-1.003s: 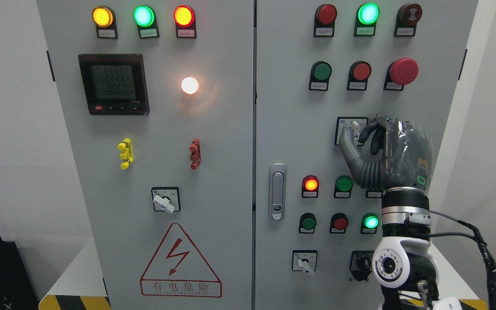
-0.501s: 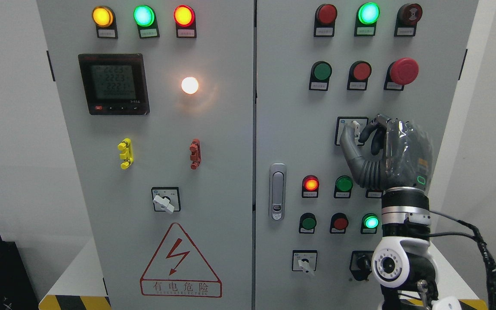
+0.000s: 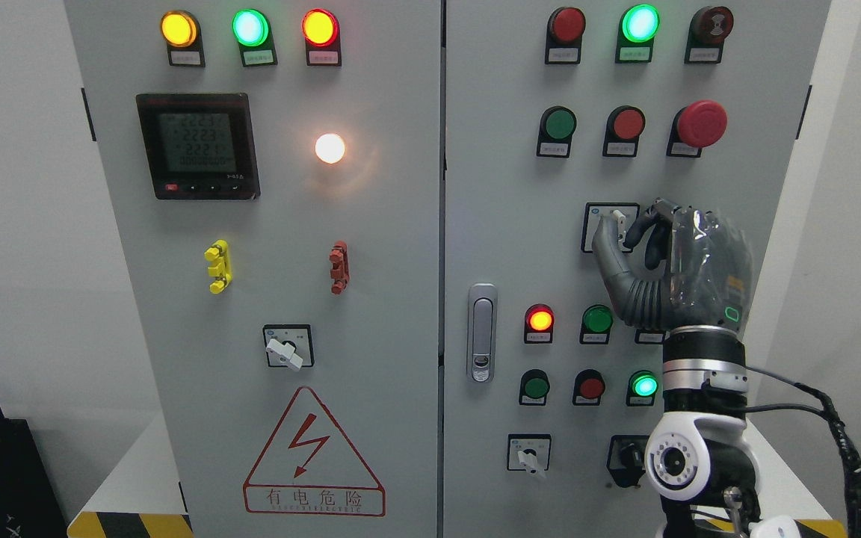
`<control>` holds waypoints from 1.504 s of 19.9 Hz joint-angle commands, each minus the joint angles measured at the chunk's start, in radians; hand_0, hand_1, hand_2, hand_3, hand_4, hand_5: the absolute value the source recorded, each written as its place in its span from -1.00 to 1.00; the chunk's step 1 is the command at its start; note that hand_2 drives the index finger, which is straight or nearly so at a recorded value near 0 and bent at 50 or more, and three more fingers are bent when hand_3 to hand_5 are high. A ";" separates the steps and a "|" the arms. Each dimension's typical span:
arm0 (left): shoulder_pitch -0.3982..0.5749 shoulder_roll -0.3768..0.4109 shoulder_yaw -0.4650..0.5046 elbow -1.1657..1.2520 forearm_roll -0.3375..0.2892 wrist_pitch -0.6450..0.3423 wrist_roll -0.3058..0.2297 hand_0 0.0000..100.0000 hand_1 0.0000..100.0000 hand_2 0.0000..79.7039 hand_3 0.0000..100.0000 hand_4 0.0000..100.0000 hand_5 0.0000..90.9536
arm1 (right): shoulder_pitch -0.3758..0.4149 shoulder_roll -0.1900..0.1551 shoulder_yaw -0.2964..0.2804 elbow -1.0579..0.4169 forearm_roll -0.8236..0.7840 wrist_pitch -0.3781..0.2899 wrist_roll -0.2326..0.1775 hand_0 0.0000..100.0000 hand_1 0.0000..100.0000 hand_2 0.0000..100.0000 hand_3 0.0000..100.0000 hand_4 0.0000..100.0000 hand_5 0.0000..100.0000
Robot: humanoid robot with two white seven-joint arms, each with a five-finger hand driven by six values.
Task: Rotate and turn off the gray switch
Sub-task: 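Open the right hand fingers to release the gray knob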
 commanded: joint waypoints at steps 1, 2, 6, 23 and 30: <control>0.000 0.000 -0.002 0.014 0.000 0.000 0.001 -0.76 -0.22 -1.00 -1.00 -1.00 -1.00 | 0.006 -0.006 0.001 -0.005 0.000 -0.002 -0.002 0.04 -0.22 0.39 0.99 0.80 0.99; 0.000 0.000 -0.002 0.014 0.000 0.000 -0.001 -0.76 -0.22 -1.00 -1.00 -1.00 -1.00 | 0.006 -0.006 -0.001 -0.007 0.000 -0.004 -0.002 0.04 -0.22 0.39 0.99 0.80 0.99; 0.000 0.000 -0.002 0.014 0.000 0.000 0.001 -0.76 -0.22 -1.00 -1.00 -1.00 -1.00 | 0.007 -0.010 -0.002 -0.019 0.000 -0.004 -0.004 0.01 -0.22 0.38 0.99 0.79 0.99; 0.000 0.000 -0.002 0.014 0.000 0.000 -0.001 -0.76 -0.22 -1.00 -1.00 -1.00 -1.00 | 0.098 -0.066 -0.016 -0.114 -0.008 -0.083 -0.056 -0.10 -0.17 0.31 0.95 0.78 0.98; 0.000 0.000 -0.002 0.014 0.000 0.000 0.001 -0.76 -0.22 -1.00 -1.00 -1.00 -1.00 | 0.121 -0.073 -0.022 -0.183 -0.011 -0.174 -0.071 -0.11 -0.27 0.19 0.91 0.70 0.97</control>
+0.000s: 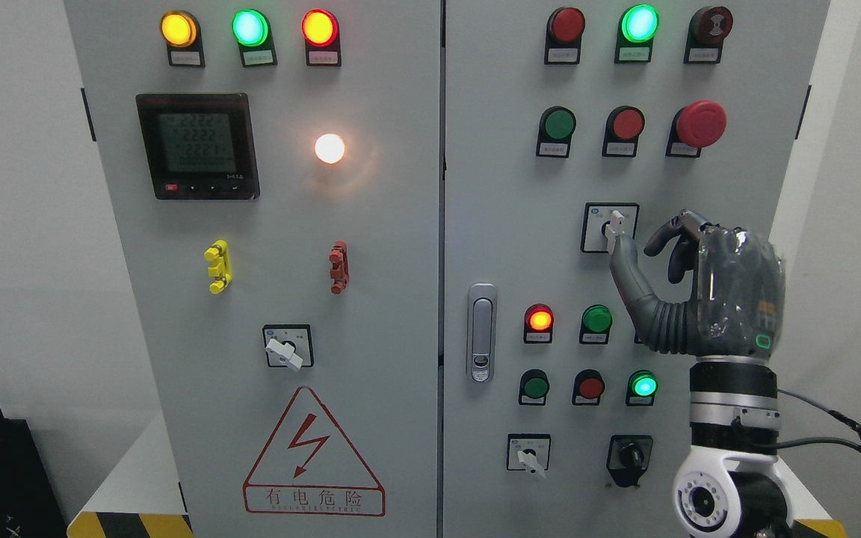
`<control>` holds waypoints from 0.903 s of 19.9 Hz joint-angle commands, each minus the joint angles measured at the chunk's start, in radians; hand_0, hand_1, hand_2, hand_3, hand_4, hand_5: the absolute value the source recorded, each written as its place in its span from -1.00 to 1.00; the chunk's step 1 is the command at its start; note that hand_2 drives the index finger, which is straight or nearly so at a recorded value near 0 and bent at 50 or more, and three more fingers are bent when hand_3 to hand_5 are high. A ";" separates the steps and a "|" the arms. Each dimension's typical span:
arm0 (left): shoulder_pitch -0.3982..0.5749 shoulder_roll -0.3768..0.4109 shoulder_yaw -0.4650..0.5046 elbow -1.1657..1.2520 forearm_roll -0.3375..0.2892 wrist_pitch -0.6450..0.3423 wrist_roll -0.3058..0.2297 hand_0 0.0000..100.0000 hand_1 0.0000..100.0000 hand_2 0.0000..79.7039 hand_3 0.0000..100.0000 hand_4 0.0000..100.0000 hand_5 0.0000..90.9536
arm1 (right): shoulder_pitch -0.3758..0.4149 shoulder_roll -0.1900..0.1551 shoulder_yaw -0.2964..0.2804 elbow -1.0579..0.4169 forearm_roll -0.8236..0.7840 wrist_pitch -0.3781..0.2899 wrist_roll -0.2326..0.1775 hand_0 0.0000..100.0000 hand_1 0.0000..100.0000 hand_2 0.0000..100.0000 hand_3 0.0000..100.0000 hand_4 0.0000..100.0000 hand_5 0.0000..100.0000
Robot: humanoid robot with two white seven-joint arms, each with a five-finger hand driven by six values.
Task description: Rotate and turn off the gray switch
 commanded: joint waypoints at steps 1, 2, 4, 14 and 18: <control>0.000 0.000 -0.002 0.014 0.000 0.000 0.002 -0.76 -0.22 -1.00 -1.00 -1.00 -1.00 | 0.040 -0.025 0.004 -0.097 -0.004 -0.063 -0.006 -0.11 -0.29 0.16 0.92 0.66 0.96; 0.000 0.000 -0.002 0.014 0.000 0.000 0.003 -0.76 -0.22 -1.00 -1.00 -1.00 -1.00 | 0.050 -0.025 0.004 -0.106 -0.004 -0.083 -0.008 -0.11 -0.32 0.12 0.92 0.68 0.95; 0.000 0.000 -0.002 0.014 0.000 0.000 0.003 -0.76 -0.22 -1.00 -1.00 -1.00 -1.00 | 0.072 -0.026 0.005 -0.120 -0.005 -0.134 -0.016 -0.14 -0.35 0.01 0.79 0.64 0.76; 0.000 0.000 -0.002 0.015 0.000 0.000 0.003 -0.76 -0.22 -1.00 -1.00 -1.00 -1.00 | 0.187 -0.136 -0.012 -0.166 -0.076 -0.320 0.020 -0.28 -0.60 -0.72 -0.90 -1.00 -1.00; 0.000 0.000 -0.002 0.014 0.000 0.000 0.003 -0.76 -0.22 -1.00 -1.00 -1.00 -1.00 | 0.201 -0.164 -0.015 -0.171 -0.097 -0.320 0.020 -0.40 -0.58 -0.84 -0.99 -1.00 -1.00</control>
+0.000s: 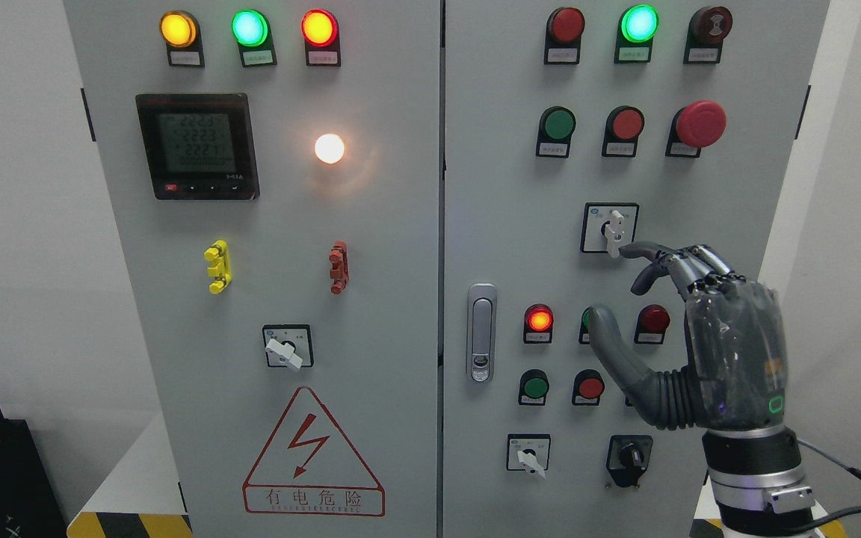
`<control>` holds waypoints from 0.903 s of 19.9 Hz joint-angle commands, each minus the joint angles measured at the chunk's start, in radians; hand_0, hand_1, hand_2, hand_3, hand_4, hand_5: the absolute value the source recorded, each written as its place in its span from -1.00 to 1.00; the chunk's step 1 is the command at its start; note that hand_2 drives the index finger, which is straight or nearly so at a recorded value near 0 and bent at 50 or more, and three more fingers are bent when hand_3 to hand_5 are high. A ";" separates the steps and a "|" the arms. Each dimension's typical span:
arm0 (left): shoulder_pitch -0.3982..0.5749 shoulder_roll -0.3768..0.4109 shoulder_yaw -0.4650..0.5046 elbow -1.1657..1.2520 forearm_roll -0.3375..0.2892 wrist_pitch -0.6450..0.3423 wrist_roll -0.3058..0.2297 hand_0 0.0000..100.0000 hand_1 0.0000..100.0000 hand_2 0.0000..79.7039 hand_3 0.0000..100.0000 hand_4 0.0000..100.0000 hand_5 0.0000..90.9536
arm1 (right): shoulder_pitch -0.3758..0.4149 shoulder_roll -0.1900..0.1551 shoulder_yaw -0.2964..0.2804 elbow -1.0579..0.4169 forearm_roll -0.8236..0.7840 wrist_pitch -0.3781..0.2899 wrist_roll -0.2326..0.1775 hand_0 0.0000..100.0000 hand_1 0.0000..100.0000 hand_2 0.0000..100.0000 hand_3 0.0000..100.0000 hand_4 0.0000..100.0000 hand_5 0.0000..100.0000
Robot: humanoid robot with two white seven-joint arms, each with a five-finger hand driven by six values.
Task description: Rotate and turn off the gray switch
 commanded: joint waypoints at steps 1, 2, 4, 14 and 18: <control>0.000 0.000 -0.002 0.015 0.000 0.000 -0.001 -0.76 -0.22 -1.00 -1.00 -1.00 -1.00 | 0.037 -0.098 0.007 -0.051 -0.035 -0.003 0.003 -0.42 -0.58 -0.85 -0.99 -1.00 -1.00; 0.000 0.000 -0.002 0.015 0.000 0.000 0.000 -0.76 -0.22 -1.00 -1.00 -1.00 -1.00 | 0.041 -0.102 0.007 -0.051 -0.035 -0.003 0.003 -0.44 -0.58 -0.85 -1.00 -1.00 -1.00; 0.000 0.000 -0.002 0.014 0.000 0.000 -0.001 -0.76 -0.22 -1.00 -1.00 -1.00 -1.00 | 0.052 -0.107 0.007 -0.051 -0.035 -0.003 -0.002 -0.45 -0.57 -0.85 -1.00 -1.00 -1.00; 0.000 0.000 -0.002 0.015 0.000 0.000 -0.001 -0.76 -0.22 -1.00 -1.00 -1.00 -1.00 | 0.090 -0.119 0.010 -0.059 -0.036 -0.003 -0.003 -0.51 -0.54 -0.81 -1.00 -1.00 -1.00; 0.000 0.000 -0.002 0.014 0.000 0.000 -0.001 -0.76 -0.22 -1.00 -1.00 -1.00 -1.00 | 0.099 -0.125 0.010 -0.060 -0.036 -0.003 -0.005 -0.54 -0.51 -0.81 -0.99 -1.00 -1.00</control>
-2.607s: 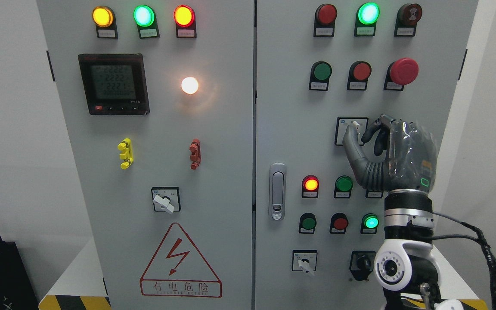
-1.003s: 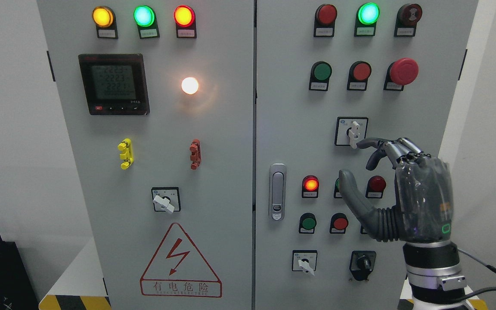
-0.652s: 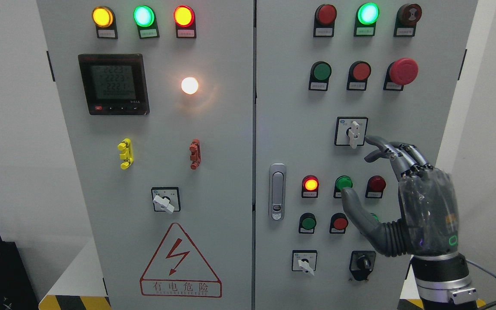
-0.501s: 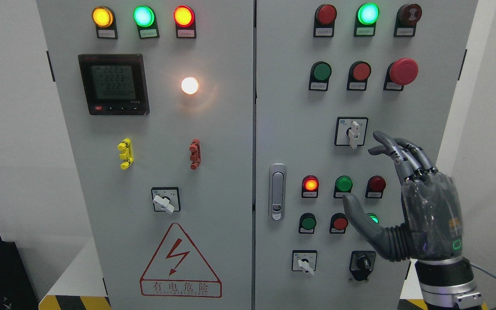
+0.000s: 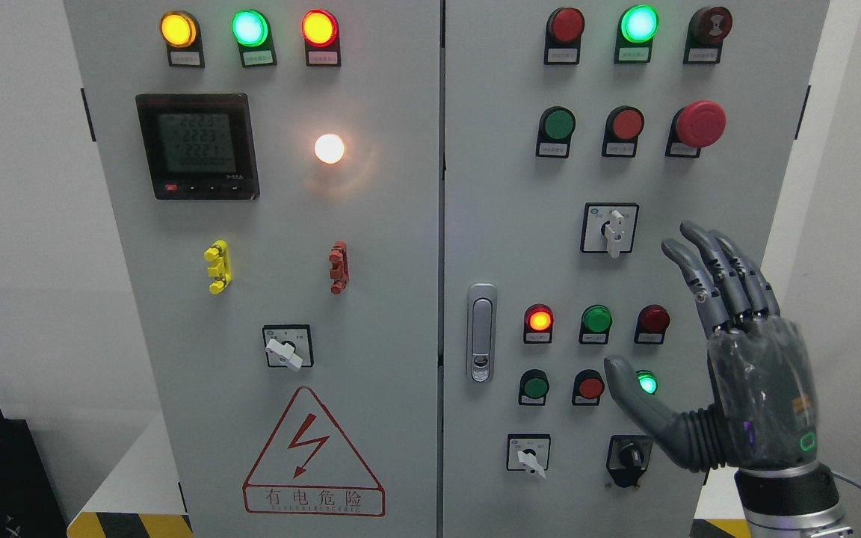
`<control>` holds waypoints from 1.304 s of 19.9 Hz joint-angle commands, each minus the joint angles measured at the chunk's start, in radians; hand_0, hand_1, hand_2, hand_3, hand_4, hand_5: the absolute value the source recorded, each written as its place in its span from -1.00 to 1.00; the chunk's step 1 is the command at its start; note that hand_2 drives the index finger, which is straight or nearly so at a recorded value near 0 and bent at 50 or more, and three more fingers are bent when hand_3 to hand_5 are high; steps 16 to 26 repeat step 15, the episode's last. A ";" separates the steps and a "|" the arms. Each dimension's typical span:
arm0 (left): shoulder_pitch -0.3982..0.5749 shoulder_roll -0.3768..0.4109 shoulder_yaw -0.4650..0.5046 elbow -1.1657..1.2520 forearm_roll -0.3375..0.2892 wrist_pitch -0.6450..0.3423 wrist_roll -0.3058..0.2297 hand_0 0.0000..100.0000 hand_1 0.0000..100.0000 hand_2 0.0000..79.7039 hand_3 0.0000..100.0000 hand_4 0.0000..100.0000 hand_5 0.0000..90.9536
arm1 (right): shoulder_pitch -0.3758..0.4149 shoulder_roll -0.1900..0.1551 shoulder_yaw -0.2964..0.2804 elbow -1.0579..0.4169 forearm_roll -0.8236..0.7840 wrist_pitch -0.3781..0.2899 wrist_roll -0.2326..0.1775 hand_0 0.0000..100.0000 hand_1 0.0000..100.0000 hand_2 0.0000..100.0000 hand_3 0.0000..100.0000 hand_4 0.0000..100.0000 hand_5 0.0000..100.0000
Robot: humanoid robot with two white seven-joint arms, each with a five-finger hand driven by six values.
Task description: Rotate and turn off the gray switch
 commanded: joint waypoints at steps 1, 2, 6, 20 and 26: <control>0.000 0.000 -0.002 0.015 0.000 0.000 -0.002 -0.76 -0.22 -1.00 -1.00 -1.00 -1.00 | 0.020 -0.036 0.014 -0.016 -0.002 0.000 -0.001 -0.54 -0.50 -0.80 -0.99 -1.00 -1.00; 0.000 0.000 -0.002 0.015 0.000 0.000 -0.001 -0.76 -0.22 -1.00 -1.00 -1.00 -1.00 | 0.020 -0.037 0.014 -0.016 -0.002 0.000 -0.003 -0.54 -0.50 -0.80 -0.99 -1.00 -1.00; 0.000 0.000 -0.002 0.015 0.000 0.000 -0.002 -0.76 -0.22 -1.00 -1.00 -1.00 -1.00 | 0.020 -0.037 0.013 -0.019 -0.002 0.000 -0.001 -0.54 -0.49 -0.81 -0.98 -1.00 -1.00; 0.000 0.000 -0.002 0.015 0.000 0.000 -0.001 -0.76 -0.22 -1.00 -1.00 -1.00 -1.00 | 0.017 -0.030 0.011 -0.020 -0.002 0.008 0.006 -0.56 -0.44 -0.80 -0.94 -1.00 -1.00; 0.000 0.000 -0.002 0.015 0.000 0.000 -0.001 -0.76 -0.22 -1.00 -1.00 -1.00 -1.00 | 0.017 -0.030 0.011 -0.020 -0.002 0.008 0.006 -0.56 -0.44 -0.80 -0.94 -1.00 -1.00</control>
